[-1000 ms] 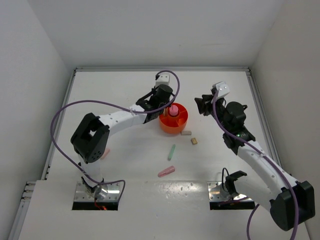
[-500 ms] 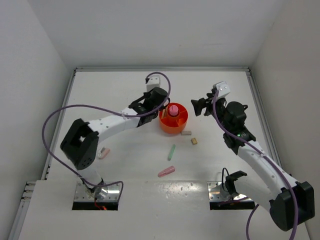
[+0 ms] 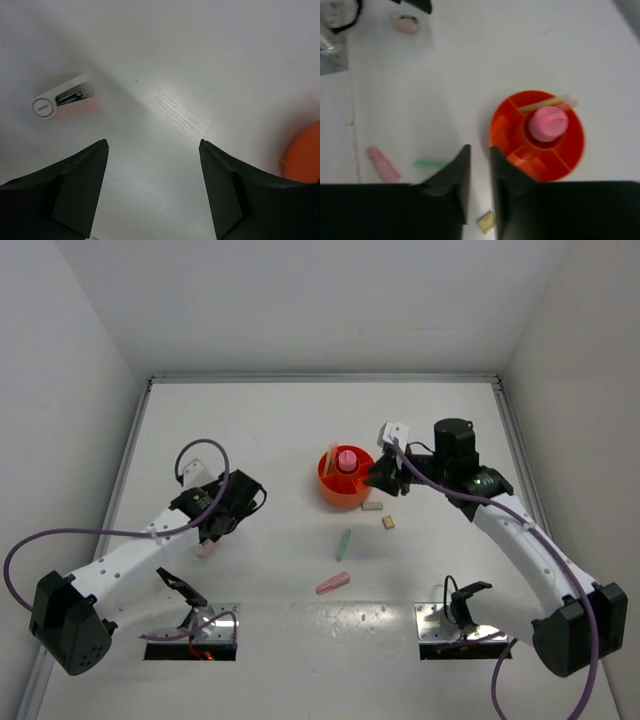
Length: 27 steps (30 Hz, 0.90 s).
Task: Sort the stationery into containers
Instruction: Grab a piece of stationery with the left arm
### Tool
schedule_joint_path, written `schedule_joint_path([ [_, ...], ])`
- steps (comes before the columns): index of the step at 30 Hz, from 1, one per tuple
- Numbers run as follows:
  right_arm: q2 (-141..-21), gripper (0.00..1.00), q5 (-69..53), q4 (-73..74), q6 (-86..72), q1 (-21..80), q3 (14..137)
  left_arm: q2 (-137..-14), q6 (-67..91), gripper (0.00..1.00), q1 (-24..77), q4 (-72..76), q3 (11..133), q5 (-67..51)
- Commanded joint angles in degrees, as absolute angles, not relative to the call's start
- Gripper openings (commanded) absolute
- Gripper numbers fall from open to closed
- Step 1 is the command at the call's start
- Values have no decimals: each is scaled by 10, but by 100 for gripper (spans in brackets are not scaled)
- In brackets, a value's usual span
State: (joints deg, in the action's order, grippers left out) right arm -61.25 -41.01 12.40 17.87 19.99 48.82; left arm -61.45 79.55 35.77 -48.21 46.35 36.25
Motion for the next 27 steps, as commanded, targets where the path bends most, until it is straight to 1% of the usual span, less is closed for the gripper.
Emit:
schedule_joint_path([
  [1, -658, 10, -560, 281, 314, 206, 543, -584, 898, 79, 350, -610, 469, 390],
  [2, -668, 1, -560, 295, 314, 206, 549, -584, 883, 79, 350, -630, 469, 399],
  [4, -690, 0, -560, 301, 314, 206, 562, -584, 829, 78, 343, -625, 484, 426],
  [5, -690, 4, -553, 301, 314, 206, 567, -603, 806, 78, 336, -641, 489, 438],
  [6, -695, 6, -553, 301, 314, 206, 567, -611, 788, 80, 336, -641, 490, 447],
  [7, -695, 10, -553, 301, 309, 206, 567, -620, 765, 84, 329, -631, 490, 460],
  [9, -690, 13, -547, 285, 301, 206, 561, -665, 727, 93, 318, -621, 490, 461],
  [10, -681, 17, -541, 279, 293, 206, 555, -683, 699, 95, 318, -606, 495, 442],
  [11, -671, 19, -541, 264, 293, 206, 548, -700, 680, 97, 310, -597, 501, 425],
  [12, -665, 22, -541, 257, 284, 206, 548, -735, 628, 97, 302, -577, 509, 405],
  [13, -659, 25, -535, 251, 284, 206, 541, -751, 612, 99, 294, -577, 530, 399],
  [16, -646, 34, -535, 243, 279, 206, 535, -802, 579, 99, 266, -604, 553, 403],
  [18, -641, 36, -535, 243, 279, 206, 535, -820, 565, 99, 244, -604, 553, 363],
  [22, -628, 36, -535, 243, 279, 206, 535, -833, 506, 100, 231, -572, 539, 314],
  [24, -622, 36, -541, 243, 279, 206, 535, -828, 462, 100, 205, -542, 534, 253],
  [26, -622, 36, -541, 243, 279, 206, 535, -828, 454, 100, 193, -541, 540, 202],
  [27, -622, 36, -541, 243, 279, 206, 535, -806, 454, 100, 192, -552, 541, 187],
])
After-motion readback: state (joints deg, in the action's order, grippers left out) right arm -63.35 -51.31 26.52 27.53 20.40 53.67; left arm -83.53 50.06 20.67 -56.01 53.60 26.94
